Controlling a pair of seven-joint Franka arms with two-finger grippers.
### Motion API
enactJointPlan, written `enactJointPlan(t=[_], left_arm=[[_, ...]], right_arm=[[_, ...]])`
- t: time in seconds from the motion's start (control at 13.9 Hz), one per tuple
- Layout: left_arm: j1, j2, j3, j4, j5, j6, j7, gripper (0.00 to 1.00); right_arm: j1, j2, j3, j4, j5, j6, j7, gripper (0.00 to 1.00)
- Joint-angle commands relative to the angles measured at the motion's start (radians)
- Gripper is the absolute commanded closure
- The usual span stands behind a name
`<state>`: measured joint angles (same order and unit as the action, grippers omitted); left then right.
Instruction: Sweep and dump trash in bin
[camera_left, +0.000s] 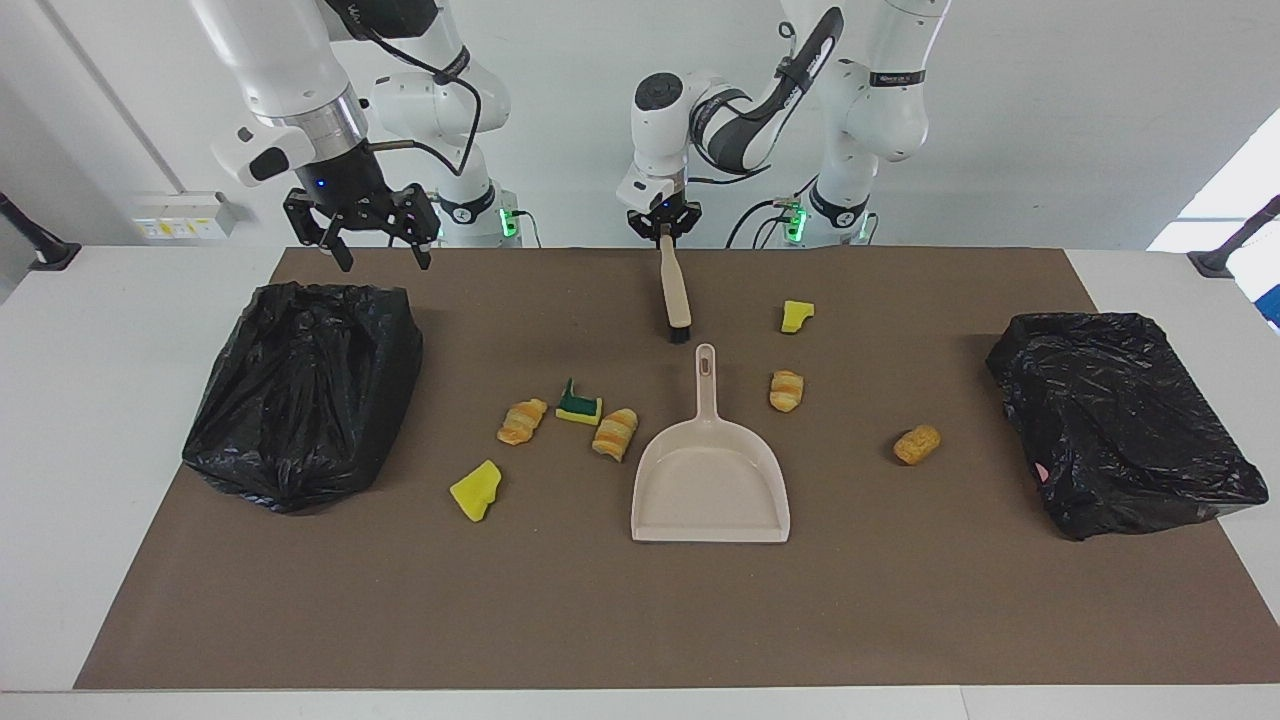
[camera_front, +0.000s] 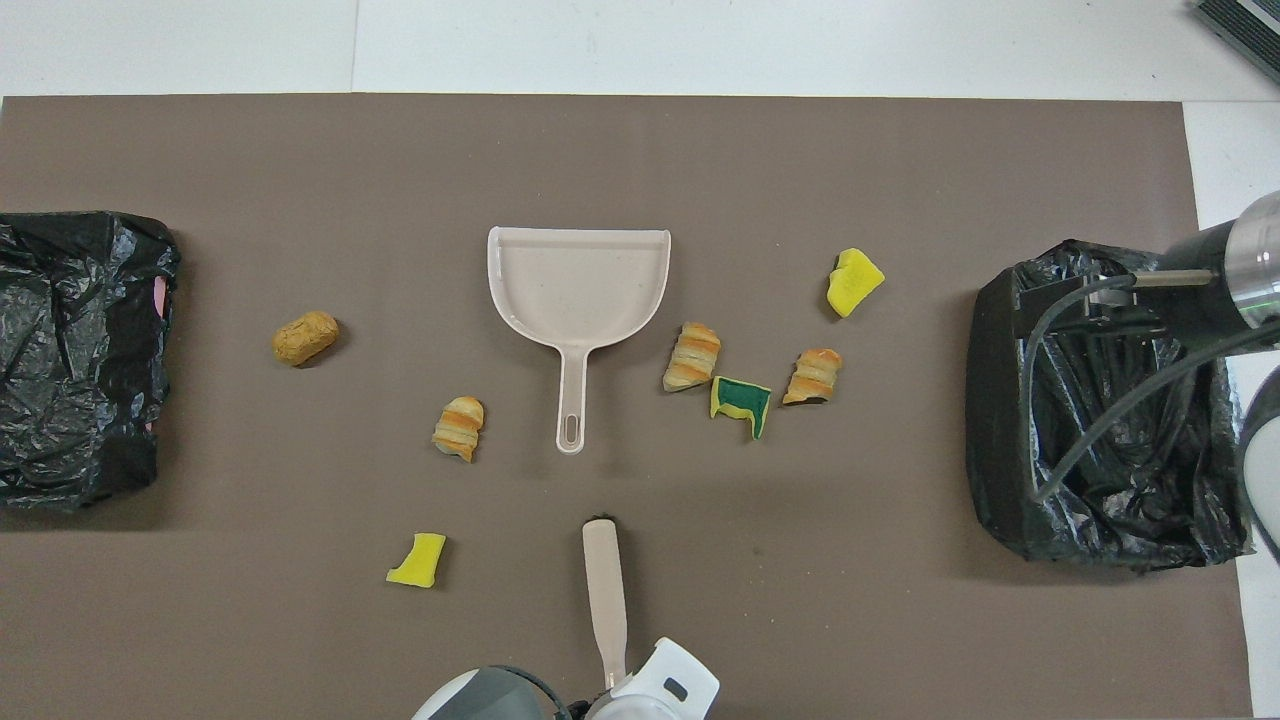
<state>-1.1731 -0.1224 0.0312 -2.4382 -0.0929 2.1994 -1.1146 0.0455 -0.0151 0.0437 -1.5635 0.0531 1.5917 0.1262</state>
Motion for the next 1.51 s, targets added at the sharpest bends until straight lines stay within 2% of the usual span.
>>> enactJointPlan(t=[0.0,0.29,0.36,0.43,0.5,0.79,1.01,1.08,1.22,1.44], left_arm=[[-0.011,-0.019,0.010,-0.001,-0.002,-0.015,-0.001,0.56],[-0.011,-0.020,0.010,-0.008,-0.002,-0.017,0.004,0.56],[-0.011,-0.020,0.010,-0.010,-0.002,-0.018,0.006,0.64],[-0.011,-0.020,0.010,-0.010,-0.002,-0.021,0.006,0.90],[-0.011,-0.020,0.010,-0.008,-0.002,-0.026,0.010,1.00],[0.010,-0.032,0.018,0.010,-0.002,-0.067,0.036,1.00],[0.071,-0.072,0.023,0.051,-0.001,-0.241,0.029,1.00],[0.102,-0.080,0.023,0.059,0.001,-0.289,0.018,1.00],[0.168,-0.101,0.023,0.059,0.002,-0.386,-0.049,1.00],[0.262,-0.108,0.019,0.041,0.012,-0.437,-0.213,1.00]], right_arm=[[-0.006,-0.006,0.007,-0.018,0.011,0.028,0.021,0.00],[-0.006,-0.006,0.008,-0.018,0.011,0.028,0.021,0.00],[-0.006,-0.006,0.008,-0.018,0.011,0.028,0.021,0.00],[-0.006,-0.006,0.008,-0.015,0.011,0.025,0.023,0.00],[-0.006,-0.005,0.008,-0.017,0.013,0.021,0.023,0.00],[0.019,0.003,0.015,-0.015,0.014,0.027,0.024,0.00],[0.036,0.053,0.018,-0.010,0.016,0.056,0.039,0.00],[0.036,0.072,0.016,-0.009,0.052,0.062,0.041,0.00],[0.039,0.096,0.018,-0.009,0.082,0.099,0.042,0.00],[0.083,0.127,0.018,-0.015,0.068,0.164,0.046,0.00]])
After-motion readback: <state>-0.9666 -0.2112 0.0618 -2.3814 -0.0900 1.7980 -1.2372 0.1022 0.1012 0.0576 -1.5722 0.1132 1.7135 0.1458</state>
